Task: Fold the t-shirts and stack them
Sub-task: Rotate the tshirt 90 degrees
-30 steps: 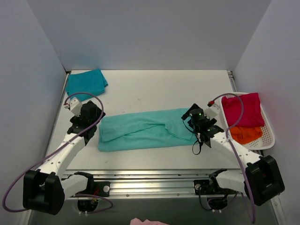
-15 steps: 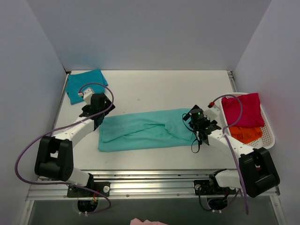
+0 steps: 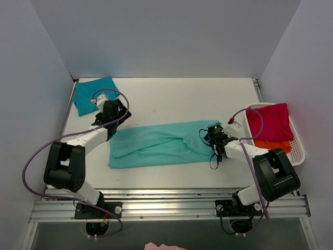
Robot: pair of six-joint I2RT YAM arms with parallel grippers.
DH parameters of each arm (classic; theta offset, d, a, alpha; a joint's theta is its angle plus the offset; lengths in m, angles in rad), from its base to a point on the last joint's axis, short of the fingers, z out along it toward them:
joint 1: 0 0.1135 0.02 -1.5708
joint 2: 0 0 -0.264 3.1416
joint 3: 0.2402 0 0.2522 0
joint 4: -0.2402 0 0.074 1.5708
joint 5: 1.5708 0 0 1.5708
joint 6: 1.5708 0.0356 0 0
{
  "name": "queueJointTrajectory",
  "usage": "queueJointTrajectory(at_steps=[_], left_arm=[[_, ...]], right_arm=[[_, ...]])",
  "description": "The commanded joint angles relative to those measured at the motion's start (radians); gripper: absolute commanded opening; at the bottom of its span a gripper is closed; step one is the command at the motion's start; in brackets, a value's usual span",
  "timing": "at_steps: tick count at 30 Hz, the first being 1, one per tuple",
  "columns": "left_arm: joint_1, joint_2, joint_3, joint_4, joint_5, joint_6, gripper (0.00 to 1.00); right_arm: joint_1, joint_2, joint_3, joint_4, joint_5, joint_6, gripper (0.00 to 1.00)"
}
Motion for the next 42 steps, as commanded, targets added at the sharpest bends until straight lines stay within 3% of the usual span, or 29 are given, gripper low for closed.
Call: queueJointTrajectory(at_steps=[1, 2, 3, 5, 6, 9, 16, 19, 26, 27, 28, 29, 30, 31, 33, 37, 40, 42], left_arm=[[0.020, 0.006, 0.031, 0.077, 0.027, 0.008, 0.97], [0.023, 0.008, 0.028, 0.083, 0.030, 0.008, 0.97], [0.027, 0.008, 0.020, 0.088, 0.036, 0.009, 0.97], [0.043, 0.009, 0.016, 0.097, 0.041, 0.009, 0.97], [0.046, 0.011, 0.013, 0.102, 0.044, 0.011, 0.97], [0.061, 0.015, 0.010, 0.112, 0.058, 0.012, 0.97], [0.081, 0.026, 0.030, 0.112, 0.082, 0.025, 0.97], [0.087, 0.020, 0.030, 0.112, 0.081, 0.031, 0.97], [0.096, 0.020, 0.022, 0.126, 0.093, 0.037, 0.97], [0.096, 0.020, 0.025, 0.120, 0.092, 0.037, 0.97], [0.098, 0.020, 0.025, 0.117, 0.095, 0.037, 0.97], [0.099, 0.017, 0.024, 0.117, 0.095, 0.038, 0.97], [0.099, 0.011, 0.022, 0.114, 0.095, 0.040, 0.98], [0.099, 0.009, 0.020, 0.111, 0.090, 0.041, 0.97], [0.101, 0.000, 0.013, 0.119, 0.087, 0.041, 0.97], [0.101, 0.003, 0.014, 0.122, 0.101, 0.034, 0.97], [0.099, 0.000, 0.017, 0.122, 0.102, 0.034, 0.98], [0.101, -0.006, 0.013, 0.120, 0.090, 0.035, 0.98]], right_arm=[[0.001, 0.049, -0.003, 0.029, 0.000, 0.022, 0.70], [0.001, 0.061, -0.005, 0.037, -0.001, 0.020, 0.64], [-0.001, 0.084, -0.003, 0.055, -0.012, 0.019, 0.48], [0.001, 0.109, 0.004, 0.071, -0.010, 0.008, 0.34], [0.004, 0.132, 0.017, 0.065, -0.003, 0.006, 0.20], [0.004, 0.175, 0.053, 0.085, -0.013, -0.009, 0.00], [0.001, 0.343, 0.271, 0.090, 0.060, -0.041, 0.00], [-0.008, 0.495, 0.496, 0.065, 0.082, -0.082, 0.00], [-0.043, 0.951, 1.238, 0.051, 0.002, -0.220, 0.00], [-0.045, 1.050, 1.402, 0.091, -0.059, -0.292, 0.01], [-0.051, 1.095, 1.488, 0.088, -0.087, -0.320, 0.11], [-0.059, 1.138, 1.576, 0.064, -0.101, -0.337, 0.28], [-0.060, 1.193, 1.715, -0.005, -0.106, -0.351, 0.80], [-0.063, 1.203, 1.754, -0.035, -0.086, -0.383, 1.00], [-0.068, 1.145, 1.741, -0.033, -0.063, -0.403, 1.00], [-0.080, 0.906, 1.426, 0.126, -0.001, -0.432, 1.00], [-0.082, 0.723, 1.230, 0.096, 0.121, -0.412, 1.00], [-0.082, 0.584, 1.082, 0.019, 0.169, -0.312, 1.00]])
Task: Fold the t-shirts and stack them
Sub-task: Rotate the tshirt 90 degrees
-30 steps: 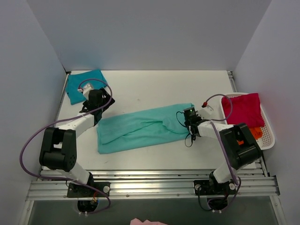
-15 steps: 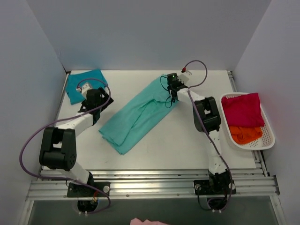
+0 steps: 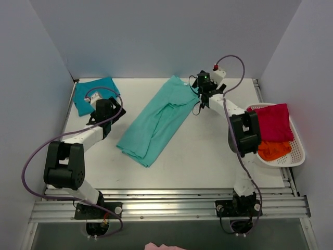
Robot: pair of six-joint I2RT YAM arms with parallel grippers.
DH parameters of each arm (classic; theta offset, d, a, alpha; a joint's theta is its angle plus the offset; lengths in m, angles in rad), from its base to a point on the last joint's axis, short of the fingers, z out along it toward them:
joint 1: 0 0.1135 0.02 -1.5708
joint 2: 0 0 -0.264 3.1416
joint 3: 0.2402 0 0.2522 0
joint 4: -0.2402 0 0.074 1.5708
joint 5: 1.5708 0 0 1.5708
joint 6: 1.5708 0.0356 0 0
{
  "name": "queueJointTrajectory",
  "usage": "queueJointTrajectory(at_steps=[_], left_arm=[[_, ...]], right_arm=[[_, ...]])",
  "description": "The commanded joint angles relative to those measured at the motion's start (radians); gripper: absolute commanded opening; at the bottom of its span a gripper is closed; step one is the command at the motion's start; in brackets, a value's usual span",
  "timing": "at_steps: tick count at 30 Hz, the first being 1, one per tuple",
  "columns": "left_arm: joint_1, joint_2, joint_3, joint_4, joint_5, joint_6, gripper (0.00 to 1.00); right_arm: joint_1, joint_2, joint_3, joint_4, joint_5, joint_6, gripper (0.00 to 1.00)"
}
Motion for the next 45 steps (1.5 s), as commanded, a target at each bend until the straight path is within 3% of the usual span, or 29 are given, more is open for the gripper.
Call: queueJointTrajectory(at_steps=[1, 6, 9, 16, 22, 28, 39, 42, 45], left_arm=[[0.006, -0.027, 0.012, 0.044, -0.011, 0.012, 0.98], [0.006, 0.003, 0.018, 0.050, -0.002, 0.014, 0.98], [0.003, 0.014, 0.016, 0.060, 0.015, 0.007, 0.99], [-0.005, -0.004, -0.008, 0.066, 0.022, 0.003, 1.00], [-0.006, -0.027, -0.027, 0.058, 0.015, 0.000, 1.00], [-0.006, -0.053, -0.048, 0.044, -0.005, 0.006, 1.00], [-0.005, -0.047, -0.054, 0.052, -0.005, 0.003, 1.00], [-0.003, -0.052, -0.059, 0.047, -0.011, 0.007, 1.00], [-0.002, -0.055, -0.060, 0.044, -0.019, 0.012, 1.00]], right_arm=[[-0.001, -0.272, -0.169, -0.043, 0.140, 0.107, 1.00], [0.091, -0.553, -0.738, 0.129, 0.032, 0.363, 1.00], [0.194, -0.577, -0.902, 0.193, 0.004, 0.451, 0.98], [0.462, -0.588, -1.046, 0.265, -0.076, 0.568, 0.96], [0.653, -0.570, -0.995, 0.224, -0.080, 0.602, 0.95], [0.763, -0.545, -0.947, 0.192, -0.110, 0.643, 0.95], [0.829, -0.361, -0.906, 0.302, -0.220, 0.687, 0.91], [0.829, -0.335, -0.898, 0.322, -0.240, 0.689, 0.85], [0.829, -0.337, -0.899, 0.329, -0.243, 0.681, 0.67]])
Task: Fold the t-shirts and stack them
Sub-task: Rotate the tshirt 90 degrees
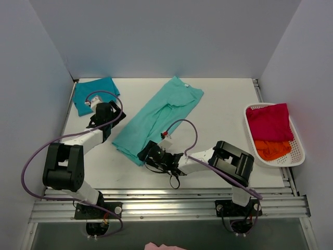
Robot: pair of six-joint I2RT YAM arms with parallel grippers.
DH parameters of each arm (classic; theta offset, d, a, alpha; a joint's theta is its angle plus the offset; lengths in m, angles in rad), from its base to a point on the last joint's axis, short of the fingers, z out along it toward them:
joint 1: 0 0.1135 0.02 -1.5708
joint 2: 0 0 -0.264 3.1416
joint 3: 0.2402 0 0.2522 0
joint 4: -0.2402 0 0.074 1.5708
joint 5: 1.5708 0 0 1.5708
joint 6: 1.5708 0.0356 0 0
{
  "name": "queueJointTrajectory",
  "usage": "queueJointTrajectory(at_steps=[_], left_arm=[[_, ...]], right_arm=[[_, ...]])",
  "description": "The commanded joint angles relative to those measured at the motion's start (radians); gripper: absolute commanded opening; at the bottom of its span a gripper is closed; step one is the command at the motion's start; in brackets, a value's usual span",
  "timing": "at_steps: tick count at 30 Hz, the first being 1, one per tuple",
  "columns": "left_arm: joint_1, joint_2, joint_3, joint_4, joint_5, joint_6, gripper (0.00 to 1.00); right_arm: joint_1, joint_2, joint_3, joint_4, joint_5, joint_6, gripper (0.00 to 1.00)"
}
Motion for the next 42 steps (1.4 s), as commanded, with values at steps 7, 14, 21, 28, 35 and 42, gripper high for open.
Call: queueJointTrajectory(at_steps=[7, 14, 21, 28, 35, 42], left_arm=[[0.003, -0.023, -0.001, 0.036, -0.014, 0.009, 1.00], [0.001, -0.026, -0.010, 0.044, -0.010, 0.009, 1.00], [-0.015, -0.101, -0.063, 0.044, 0.015, 0.000, 1.00], [-0.140, -0.143, -0.093, 0.024, -0.014, -0.008, 1.00], [-0.264, -0.198, -0.132, -0.032, -0.024, -0.034, 1.00], [-0.449, -0.290, -0.229, -0.104, -0.053, -0.080, 1.00]], right_arm=[[0.007, -0.019, -0.058, -0.129, -0.006, -0.004, 0.00], [-0.062, -0.114, -0.164, -0.167, 0.063, -0.013, 0.00], [-0.254, -0.436, -0.359, -0.341, 0.176, -0.024, 0.00], [-0.323, -0.737, -0.371, -0.658, 0.328, -0.010, 0.51], [-0.321, -0.737, -0.357, -0.756, 0.331, -0.023, 0.93], [-0.282, -0.861, -0.448, -0.756, 0.288, -0.003, 0.88]])
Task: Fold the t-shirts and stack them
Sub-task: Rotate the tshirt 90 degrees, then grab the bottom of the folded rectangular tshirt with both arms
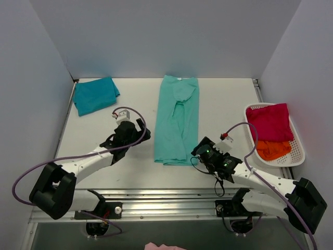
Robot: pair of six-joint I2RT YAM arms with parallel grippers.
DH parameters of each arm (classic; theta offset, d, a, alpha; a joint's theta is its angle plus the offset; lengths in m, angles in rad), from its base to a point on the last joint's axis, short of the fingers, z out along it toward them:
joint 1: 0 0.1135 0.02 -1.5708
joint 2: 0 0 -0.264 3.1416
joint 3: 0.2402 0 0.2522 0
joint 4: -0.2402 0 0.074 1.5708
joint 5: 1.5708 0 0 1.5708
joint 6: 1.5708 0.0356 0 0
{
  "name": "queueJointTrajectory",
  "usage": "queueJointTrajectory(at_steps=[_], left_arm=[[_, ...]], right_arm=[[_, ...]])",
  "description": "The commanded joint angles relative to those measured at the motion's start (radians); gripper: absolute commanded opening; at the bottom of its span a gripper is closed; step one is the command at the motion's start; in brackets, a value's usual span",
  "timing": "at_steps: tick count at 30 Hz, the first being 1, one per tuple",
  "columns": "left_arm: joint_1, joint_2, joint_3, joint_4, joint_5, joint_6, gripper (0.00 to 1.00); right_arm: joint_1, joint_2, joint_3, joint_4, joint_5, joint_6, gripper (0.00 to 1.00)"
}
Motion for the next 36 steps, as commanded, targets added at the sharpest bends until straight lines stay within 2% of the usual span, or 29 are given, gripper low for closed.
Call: queueJointTrajectory(at_steps=[1, 5, 9, 17, 20, 21, 23, 26, 27, 30, 31, 33, 35, 36], left_arm=[[-0.088, -0.049, -0.055, -0.038, -0.025, -0.044, 1.00], [-0.202, -0.044, -0.132, -0.009, -0.001, -0.095, 1.00], [-0.259, -0.015, -0.171, 0.043, 0.018, -0.129, 1.00], [-0.285, 0.132, -0.181, 0.180, 0.044, -0.145, 1.00], [-0.285, 0.195, -0.167, 0.232, 0.083, -0.155, 1.00], [-0.285, 0.209, -0.161, 0.252, 0.091, -0.159, 0.93], [-0.288, 0.230, -0.161, 0.278, 0.107, -0.161, 0.88], [-0.291, 0.240, -0.164, 0.282, 0.111, -0.165, 0.71], [-0.291, 0.241, -0.168, 0.284, 0.113, -0.167, 0.59], [-0.296, 0.243, -0.173, 0.298, 0.120, -0.162, 0.36], [-0.296, 0.246, -0.173, 0.299, 0.119, -0.159, 0.21], [-0.297, 0.252, -0.170, 0.290, 0.119, -0.156, 0.03], [-0.300, 0.255, -0.167, 0.287, 0.119, -0.156, 0.02], [-0.303, 0.252, -0.168, 0.284, 0.120, -0.156, 0.02]], right_arm=[[0.026, -0.057, -0.043, -0.062, 0.018, 0.032, 0.86], [0.050, -0.088, -0.099, -0.025, -0.006, 0.057, 0.81], [0.067, -0.039, -0.150, 0.090, -0.040, 0.069, 0.75], [0.075, 0.150, -0.167, 0.283, -0.068, 0.067, 0.53], [0.074, 0.216, -0.146, 0.300, -0.074, 0.055, 0.45], [0.074, 0.220, -0.142, 0.302, -0.074, 0.051, 0.43], [0.074, 0.224, -0.139, 0.299, -0.071, 0.047, 0.37], [0.069, 0.207, -0.138, 0.282, -0.054, 0.046, 0.28], [0.069, 0.202, -0.138, 0.276, -0.050, 0.046, 0.26], [0.064, 0.184, -0.139, 0.260, -0.040, 0.044, 0.18], [0.064, 0.182, -0.141, 0.259, -0.040, 0.043, 0.17], [0.063, 0.174, -0.141, 0.254, -0.039, 0.040, 0.10], [0.061, 0.164, -0.139, 0.244, -0.040, 0.034, 0.01], [0.063, 0.159, -0.138, 0.236, -0.040, 0.032, 0.00]])
